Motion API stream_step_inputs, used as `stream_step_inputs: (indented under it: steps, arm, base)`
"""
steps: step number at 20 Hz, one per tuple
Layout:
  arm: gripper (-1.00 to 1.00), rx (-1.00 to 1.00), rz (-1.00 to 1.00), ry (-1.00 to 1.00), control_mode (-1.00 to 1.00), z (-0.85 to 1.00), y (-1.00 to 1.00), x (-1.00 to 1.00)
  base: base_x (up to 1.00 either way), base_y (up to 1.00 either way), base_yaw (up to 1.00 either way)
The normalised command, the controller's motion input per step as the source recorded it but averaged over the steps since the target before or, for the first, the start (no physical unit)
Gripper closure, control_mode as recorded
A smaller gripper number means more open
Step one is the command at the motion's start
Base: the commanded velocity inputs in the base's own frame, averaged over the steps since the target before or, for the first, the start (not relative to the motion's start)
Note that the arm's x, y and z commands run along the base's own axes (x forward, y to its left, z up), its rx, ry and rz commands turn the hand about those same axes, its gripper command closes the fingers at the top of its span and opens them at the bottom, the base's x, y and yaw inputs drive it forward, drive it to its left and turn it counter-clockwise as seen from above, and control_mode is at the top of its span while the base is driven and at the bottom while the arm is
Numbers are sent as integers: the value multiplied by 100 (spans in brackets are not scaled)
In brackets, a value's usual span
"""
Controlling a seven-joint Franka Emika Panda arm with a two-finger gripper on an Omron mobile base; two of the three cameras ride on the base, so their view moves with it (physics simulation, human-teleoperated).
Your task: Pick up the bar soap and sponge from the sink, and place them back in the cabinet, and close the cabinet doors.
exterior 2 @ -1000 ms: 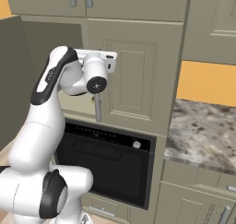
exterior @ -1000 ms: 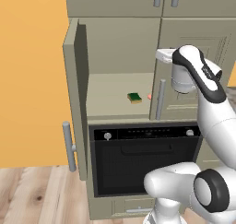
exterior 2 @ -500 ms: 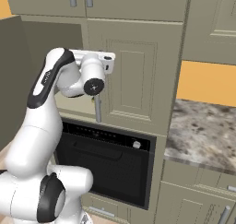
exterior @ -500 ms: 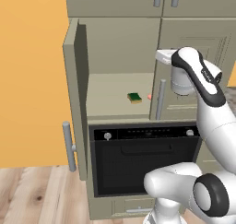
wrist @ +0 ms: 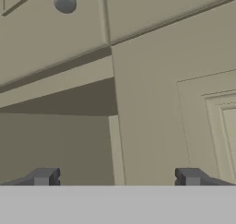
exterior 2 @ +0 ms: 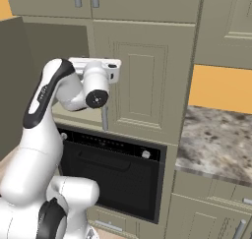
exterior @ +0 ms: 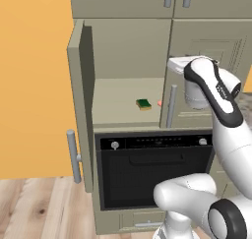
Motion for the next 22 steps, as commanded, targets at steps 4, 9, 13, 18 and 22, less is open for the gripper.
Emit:
stream_step_inputs:
  steps: [4, 9, 13, 18, 22]
  arm:
    - [-100, -4, 0, 0, -100, 5, 1, -27]
    - [-100, -7, -5, 1, -100, 11, 20, -26]
    - [-100, -3, -13, 8, -100, 27, 14, -23]
    - [-100, -3, -19, 13, -100, 36, 8, -22]
    - [-100, -4, -18, 13, -100, 32, 3, -21]
  base:
    - [0, 0, 0]
    - [0, 0, 0]
    - [0, 0, 0]
    - [0, 0, 0]
    - [0, 0, 0]
